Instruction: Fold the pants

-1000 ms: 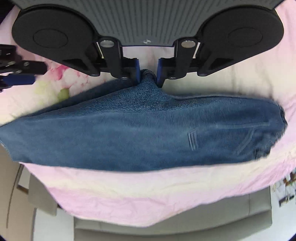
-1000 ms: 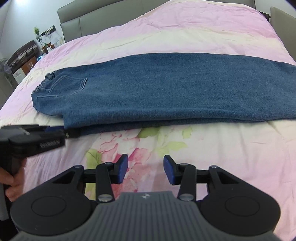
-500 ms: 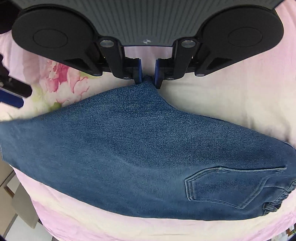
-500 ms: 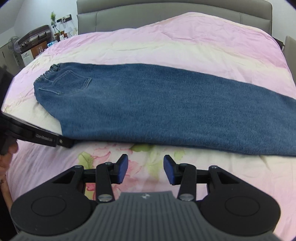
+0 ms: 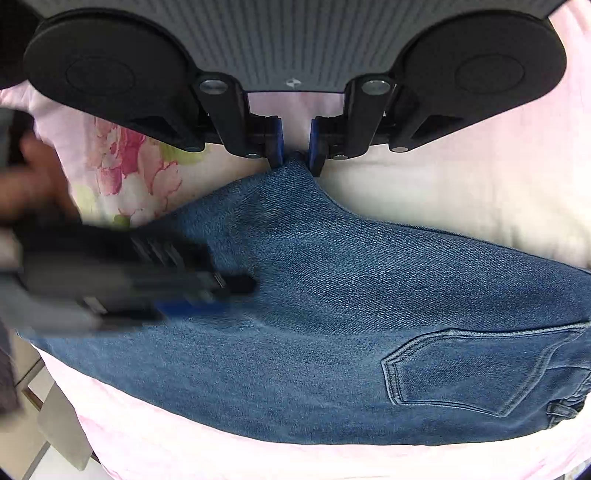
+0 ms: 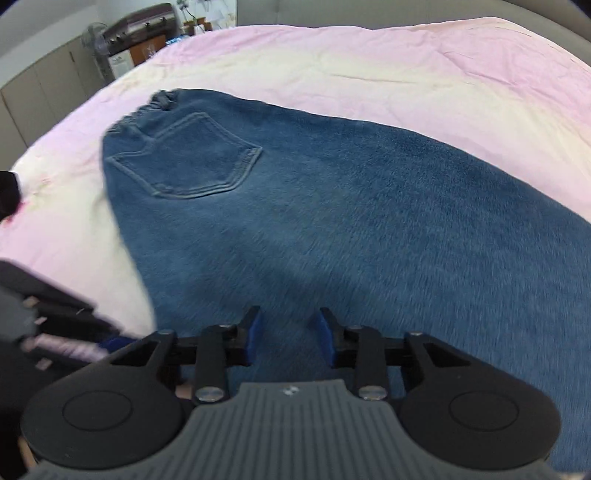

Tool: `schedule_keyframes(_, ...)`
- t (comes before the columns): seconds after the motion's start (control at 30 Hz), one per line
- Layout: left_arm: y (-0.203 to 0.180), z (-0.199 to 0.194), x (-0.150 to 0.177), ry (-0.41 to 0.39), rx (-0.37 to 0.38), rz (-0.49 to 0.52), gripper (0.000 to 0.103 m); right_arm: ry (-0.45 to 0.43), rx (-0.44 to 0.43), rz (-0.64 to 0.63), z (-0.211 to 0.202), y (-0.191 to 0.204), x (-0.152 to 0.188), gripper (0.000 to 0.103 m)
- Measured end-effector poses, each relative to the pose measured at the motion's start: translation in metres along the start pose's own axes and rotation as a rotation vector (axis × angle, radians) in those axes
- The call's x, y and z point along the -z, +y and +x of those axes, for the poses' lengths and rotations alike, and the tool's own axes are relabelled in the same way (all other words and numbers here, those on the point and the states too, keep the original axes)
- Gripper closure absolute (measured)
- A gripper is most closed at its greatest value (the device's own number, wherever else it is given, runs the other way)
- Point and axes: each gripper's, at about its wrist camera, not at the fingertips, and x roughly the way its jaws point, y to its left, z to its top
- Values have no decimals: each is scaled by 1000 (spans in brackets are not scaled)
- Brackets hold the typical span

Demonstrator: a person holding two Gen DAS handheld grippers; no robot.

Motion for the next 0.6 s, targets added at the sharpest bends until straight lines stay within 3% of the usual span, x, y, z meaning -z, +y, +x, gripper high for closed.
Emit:
schedule_keyframes(0.1, 0, -1, 1, 8, 14, 4, 89, 17, 36, 25, 22, -8, -17, 86)
schedule_keyframes(0.27, 0, -10, -5, 17, 39, 43, 85, 26, 6, 62, 23, -14, -26, 86)
schedule_keyframes(0.3, 1, -15, -6, 13, 53, 51, 85, 22, -17, 79, 18, -17, -25, 85)
schedule_keyframes(0.37, 5, -25, -10, 18, 82, 50, 84, 5, -23, 110, 2, -22, -20, 67)
schedule_keyframes(0.4, 6, -33, -10, 10, 101, 57, 84, -7, -18, 113, -6, -26, -17, 65)
schedule_keyframes(0.53, 9, -68, -16, -89, 156, 62, 83, -37, 30, 140, -48, -48, 7, 65)
schedule_keyframes(0.6, 16, -77, -29, -159, 133, 18, 83, -48, 78, 164, -68, -63, 19, 65)
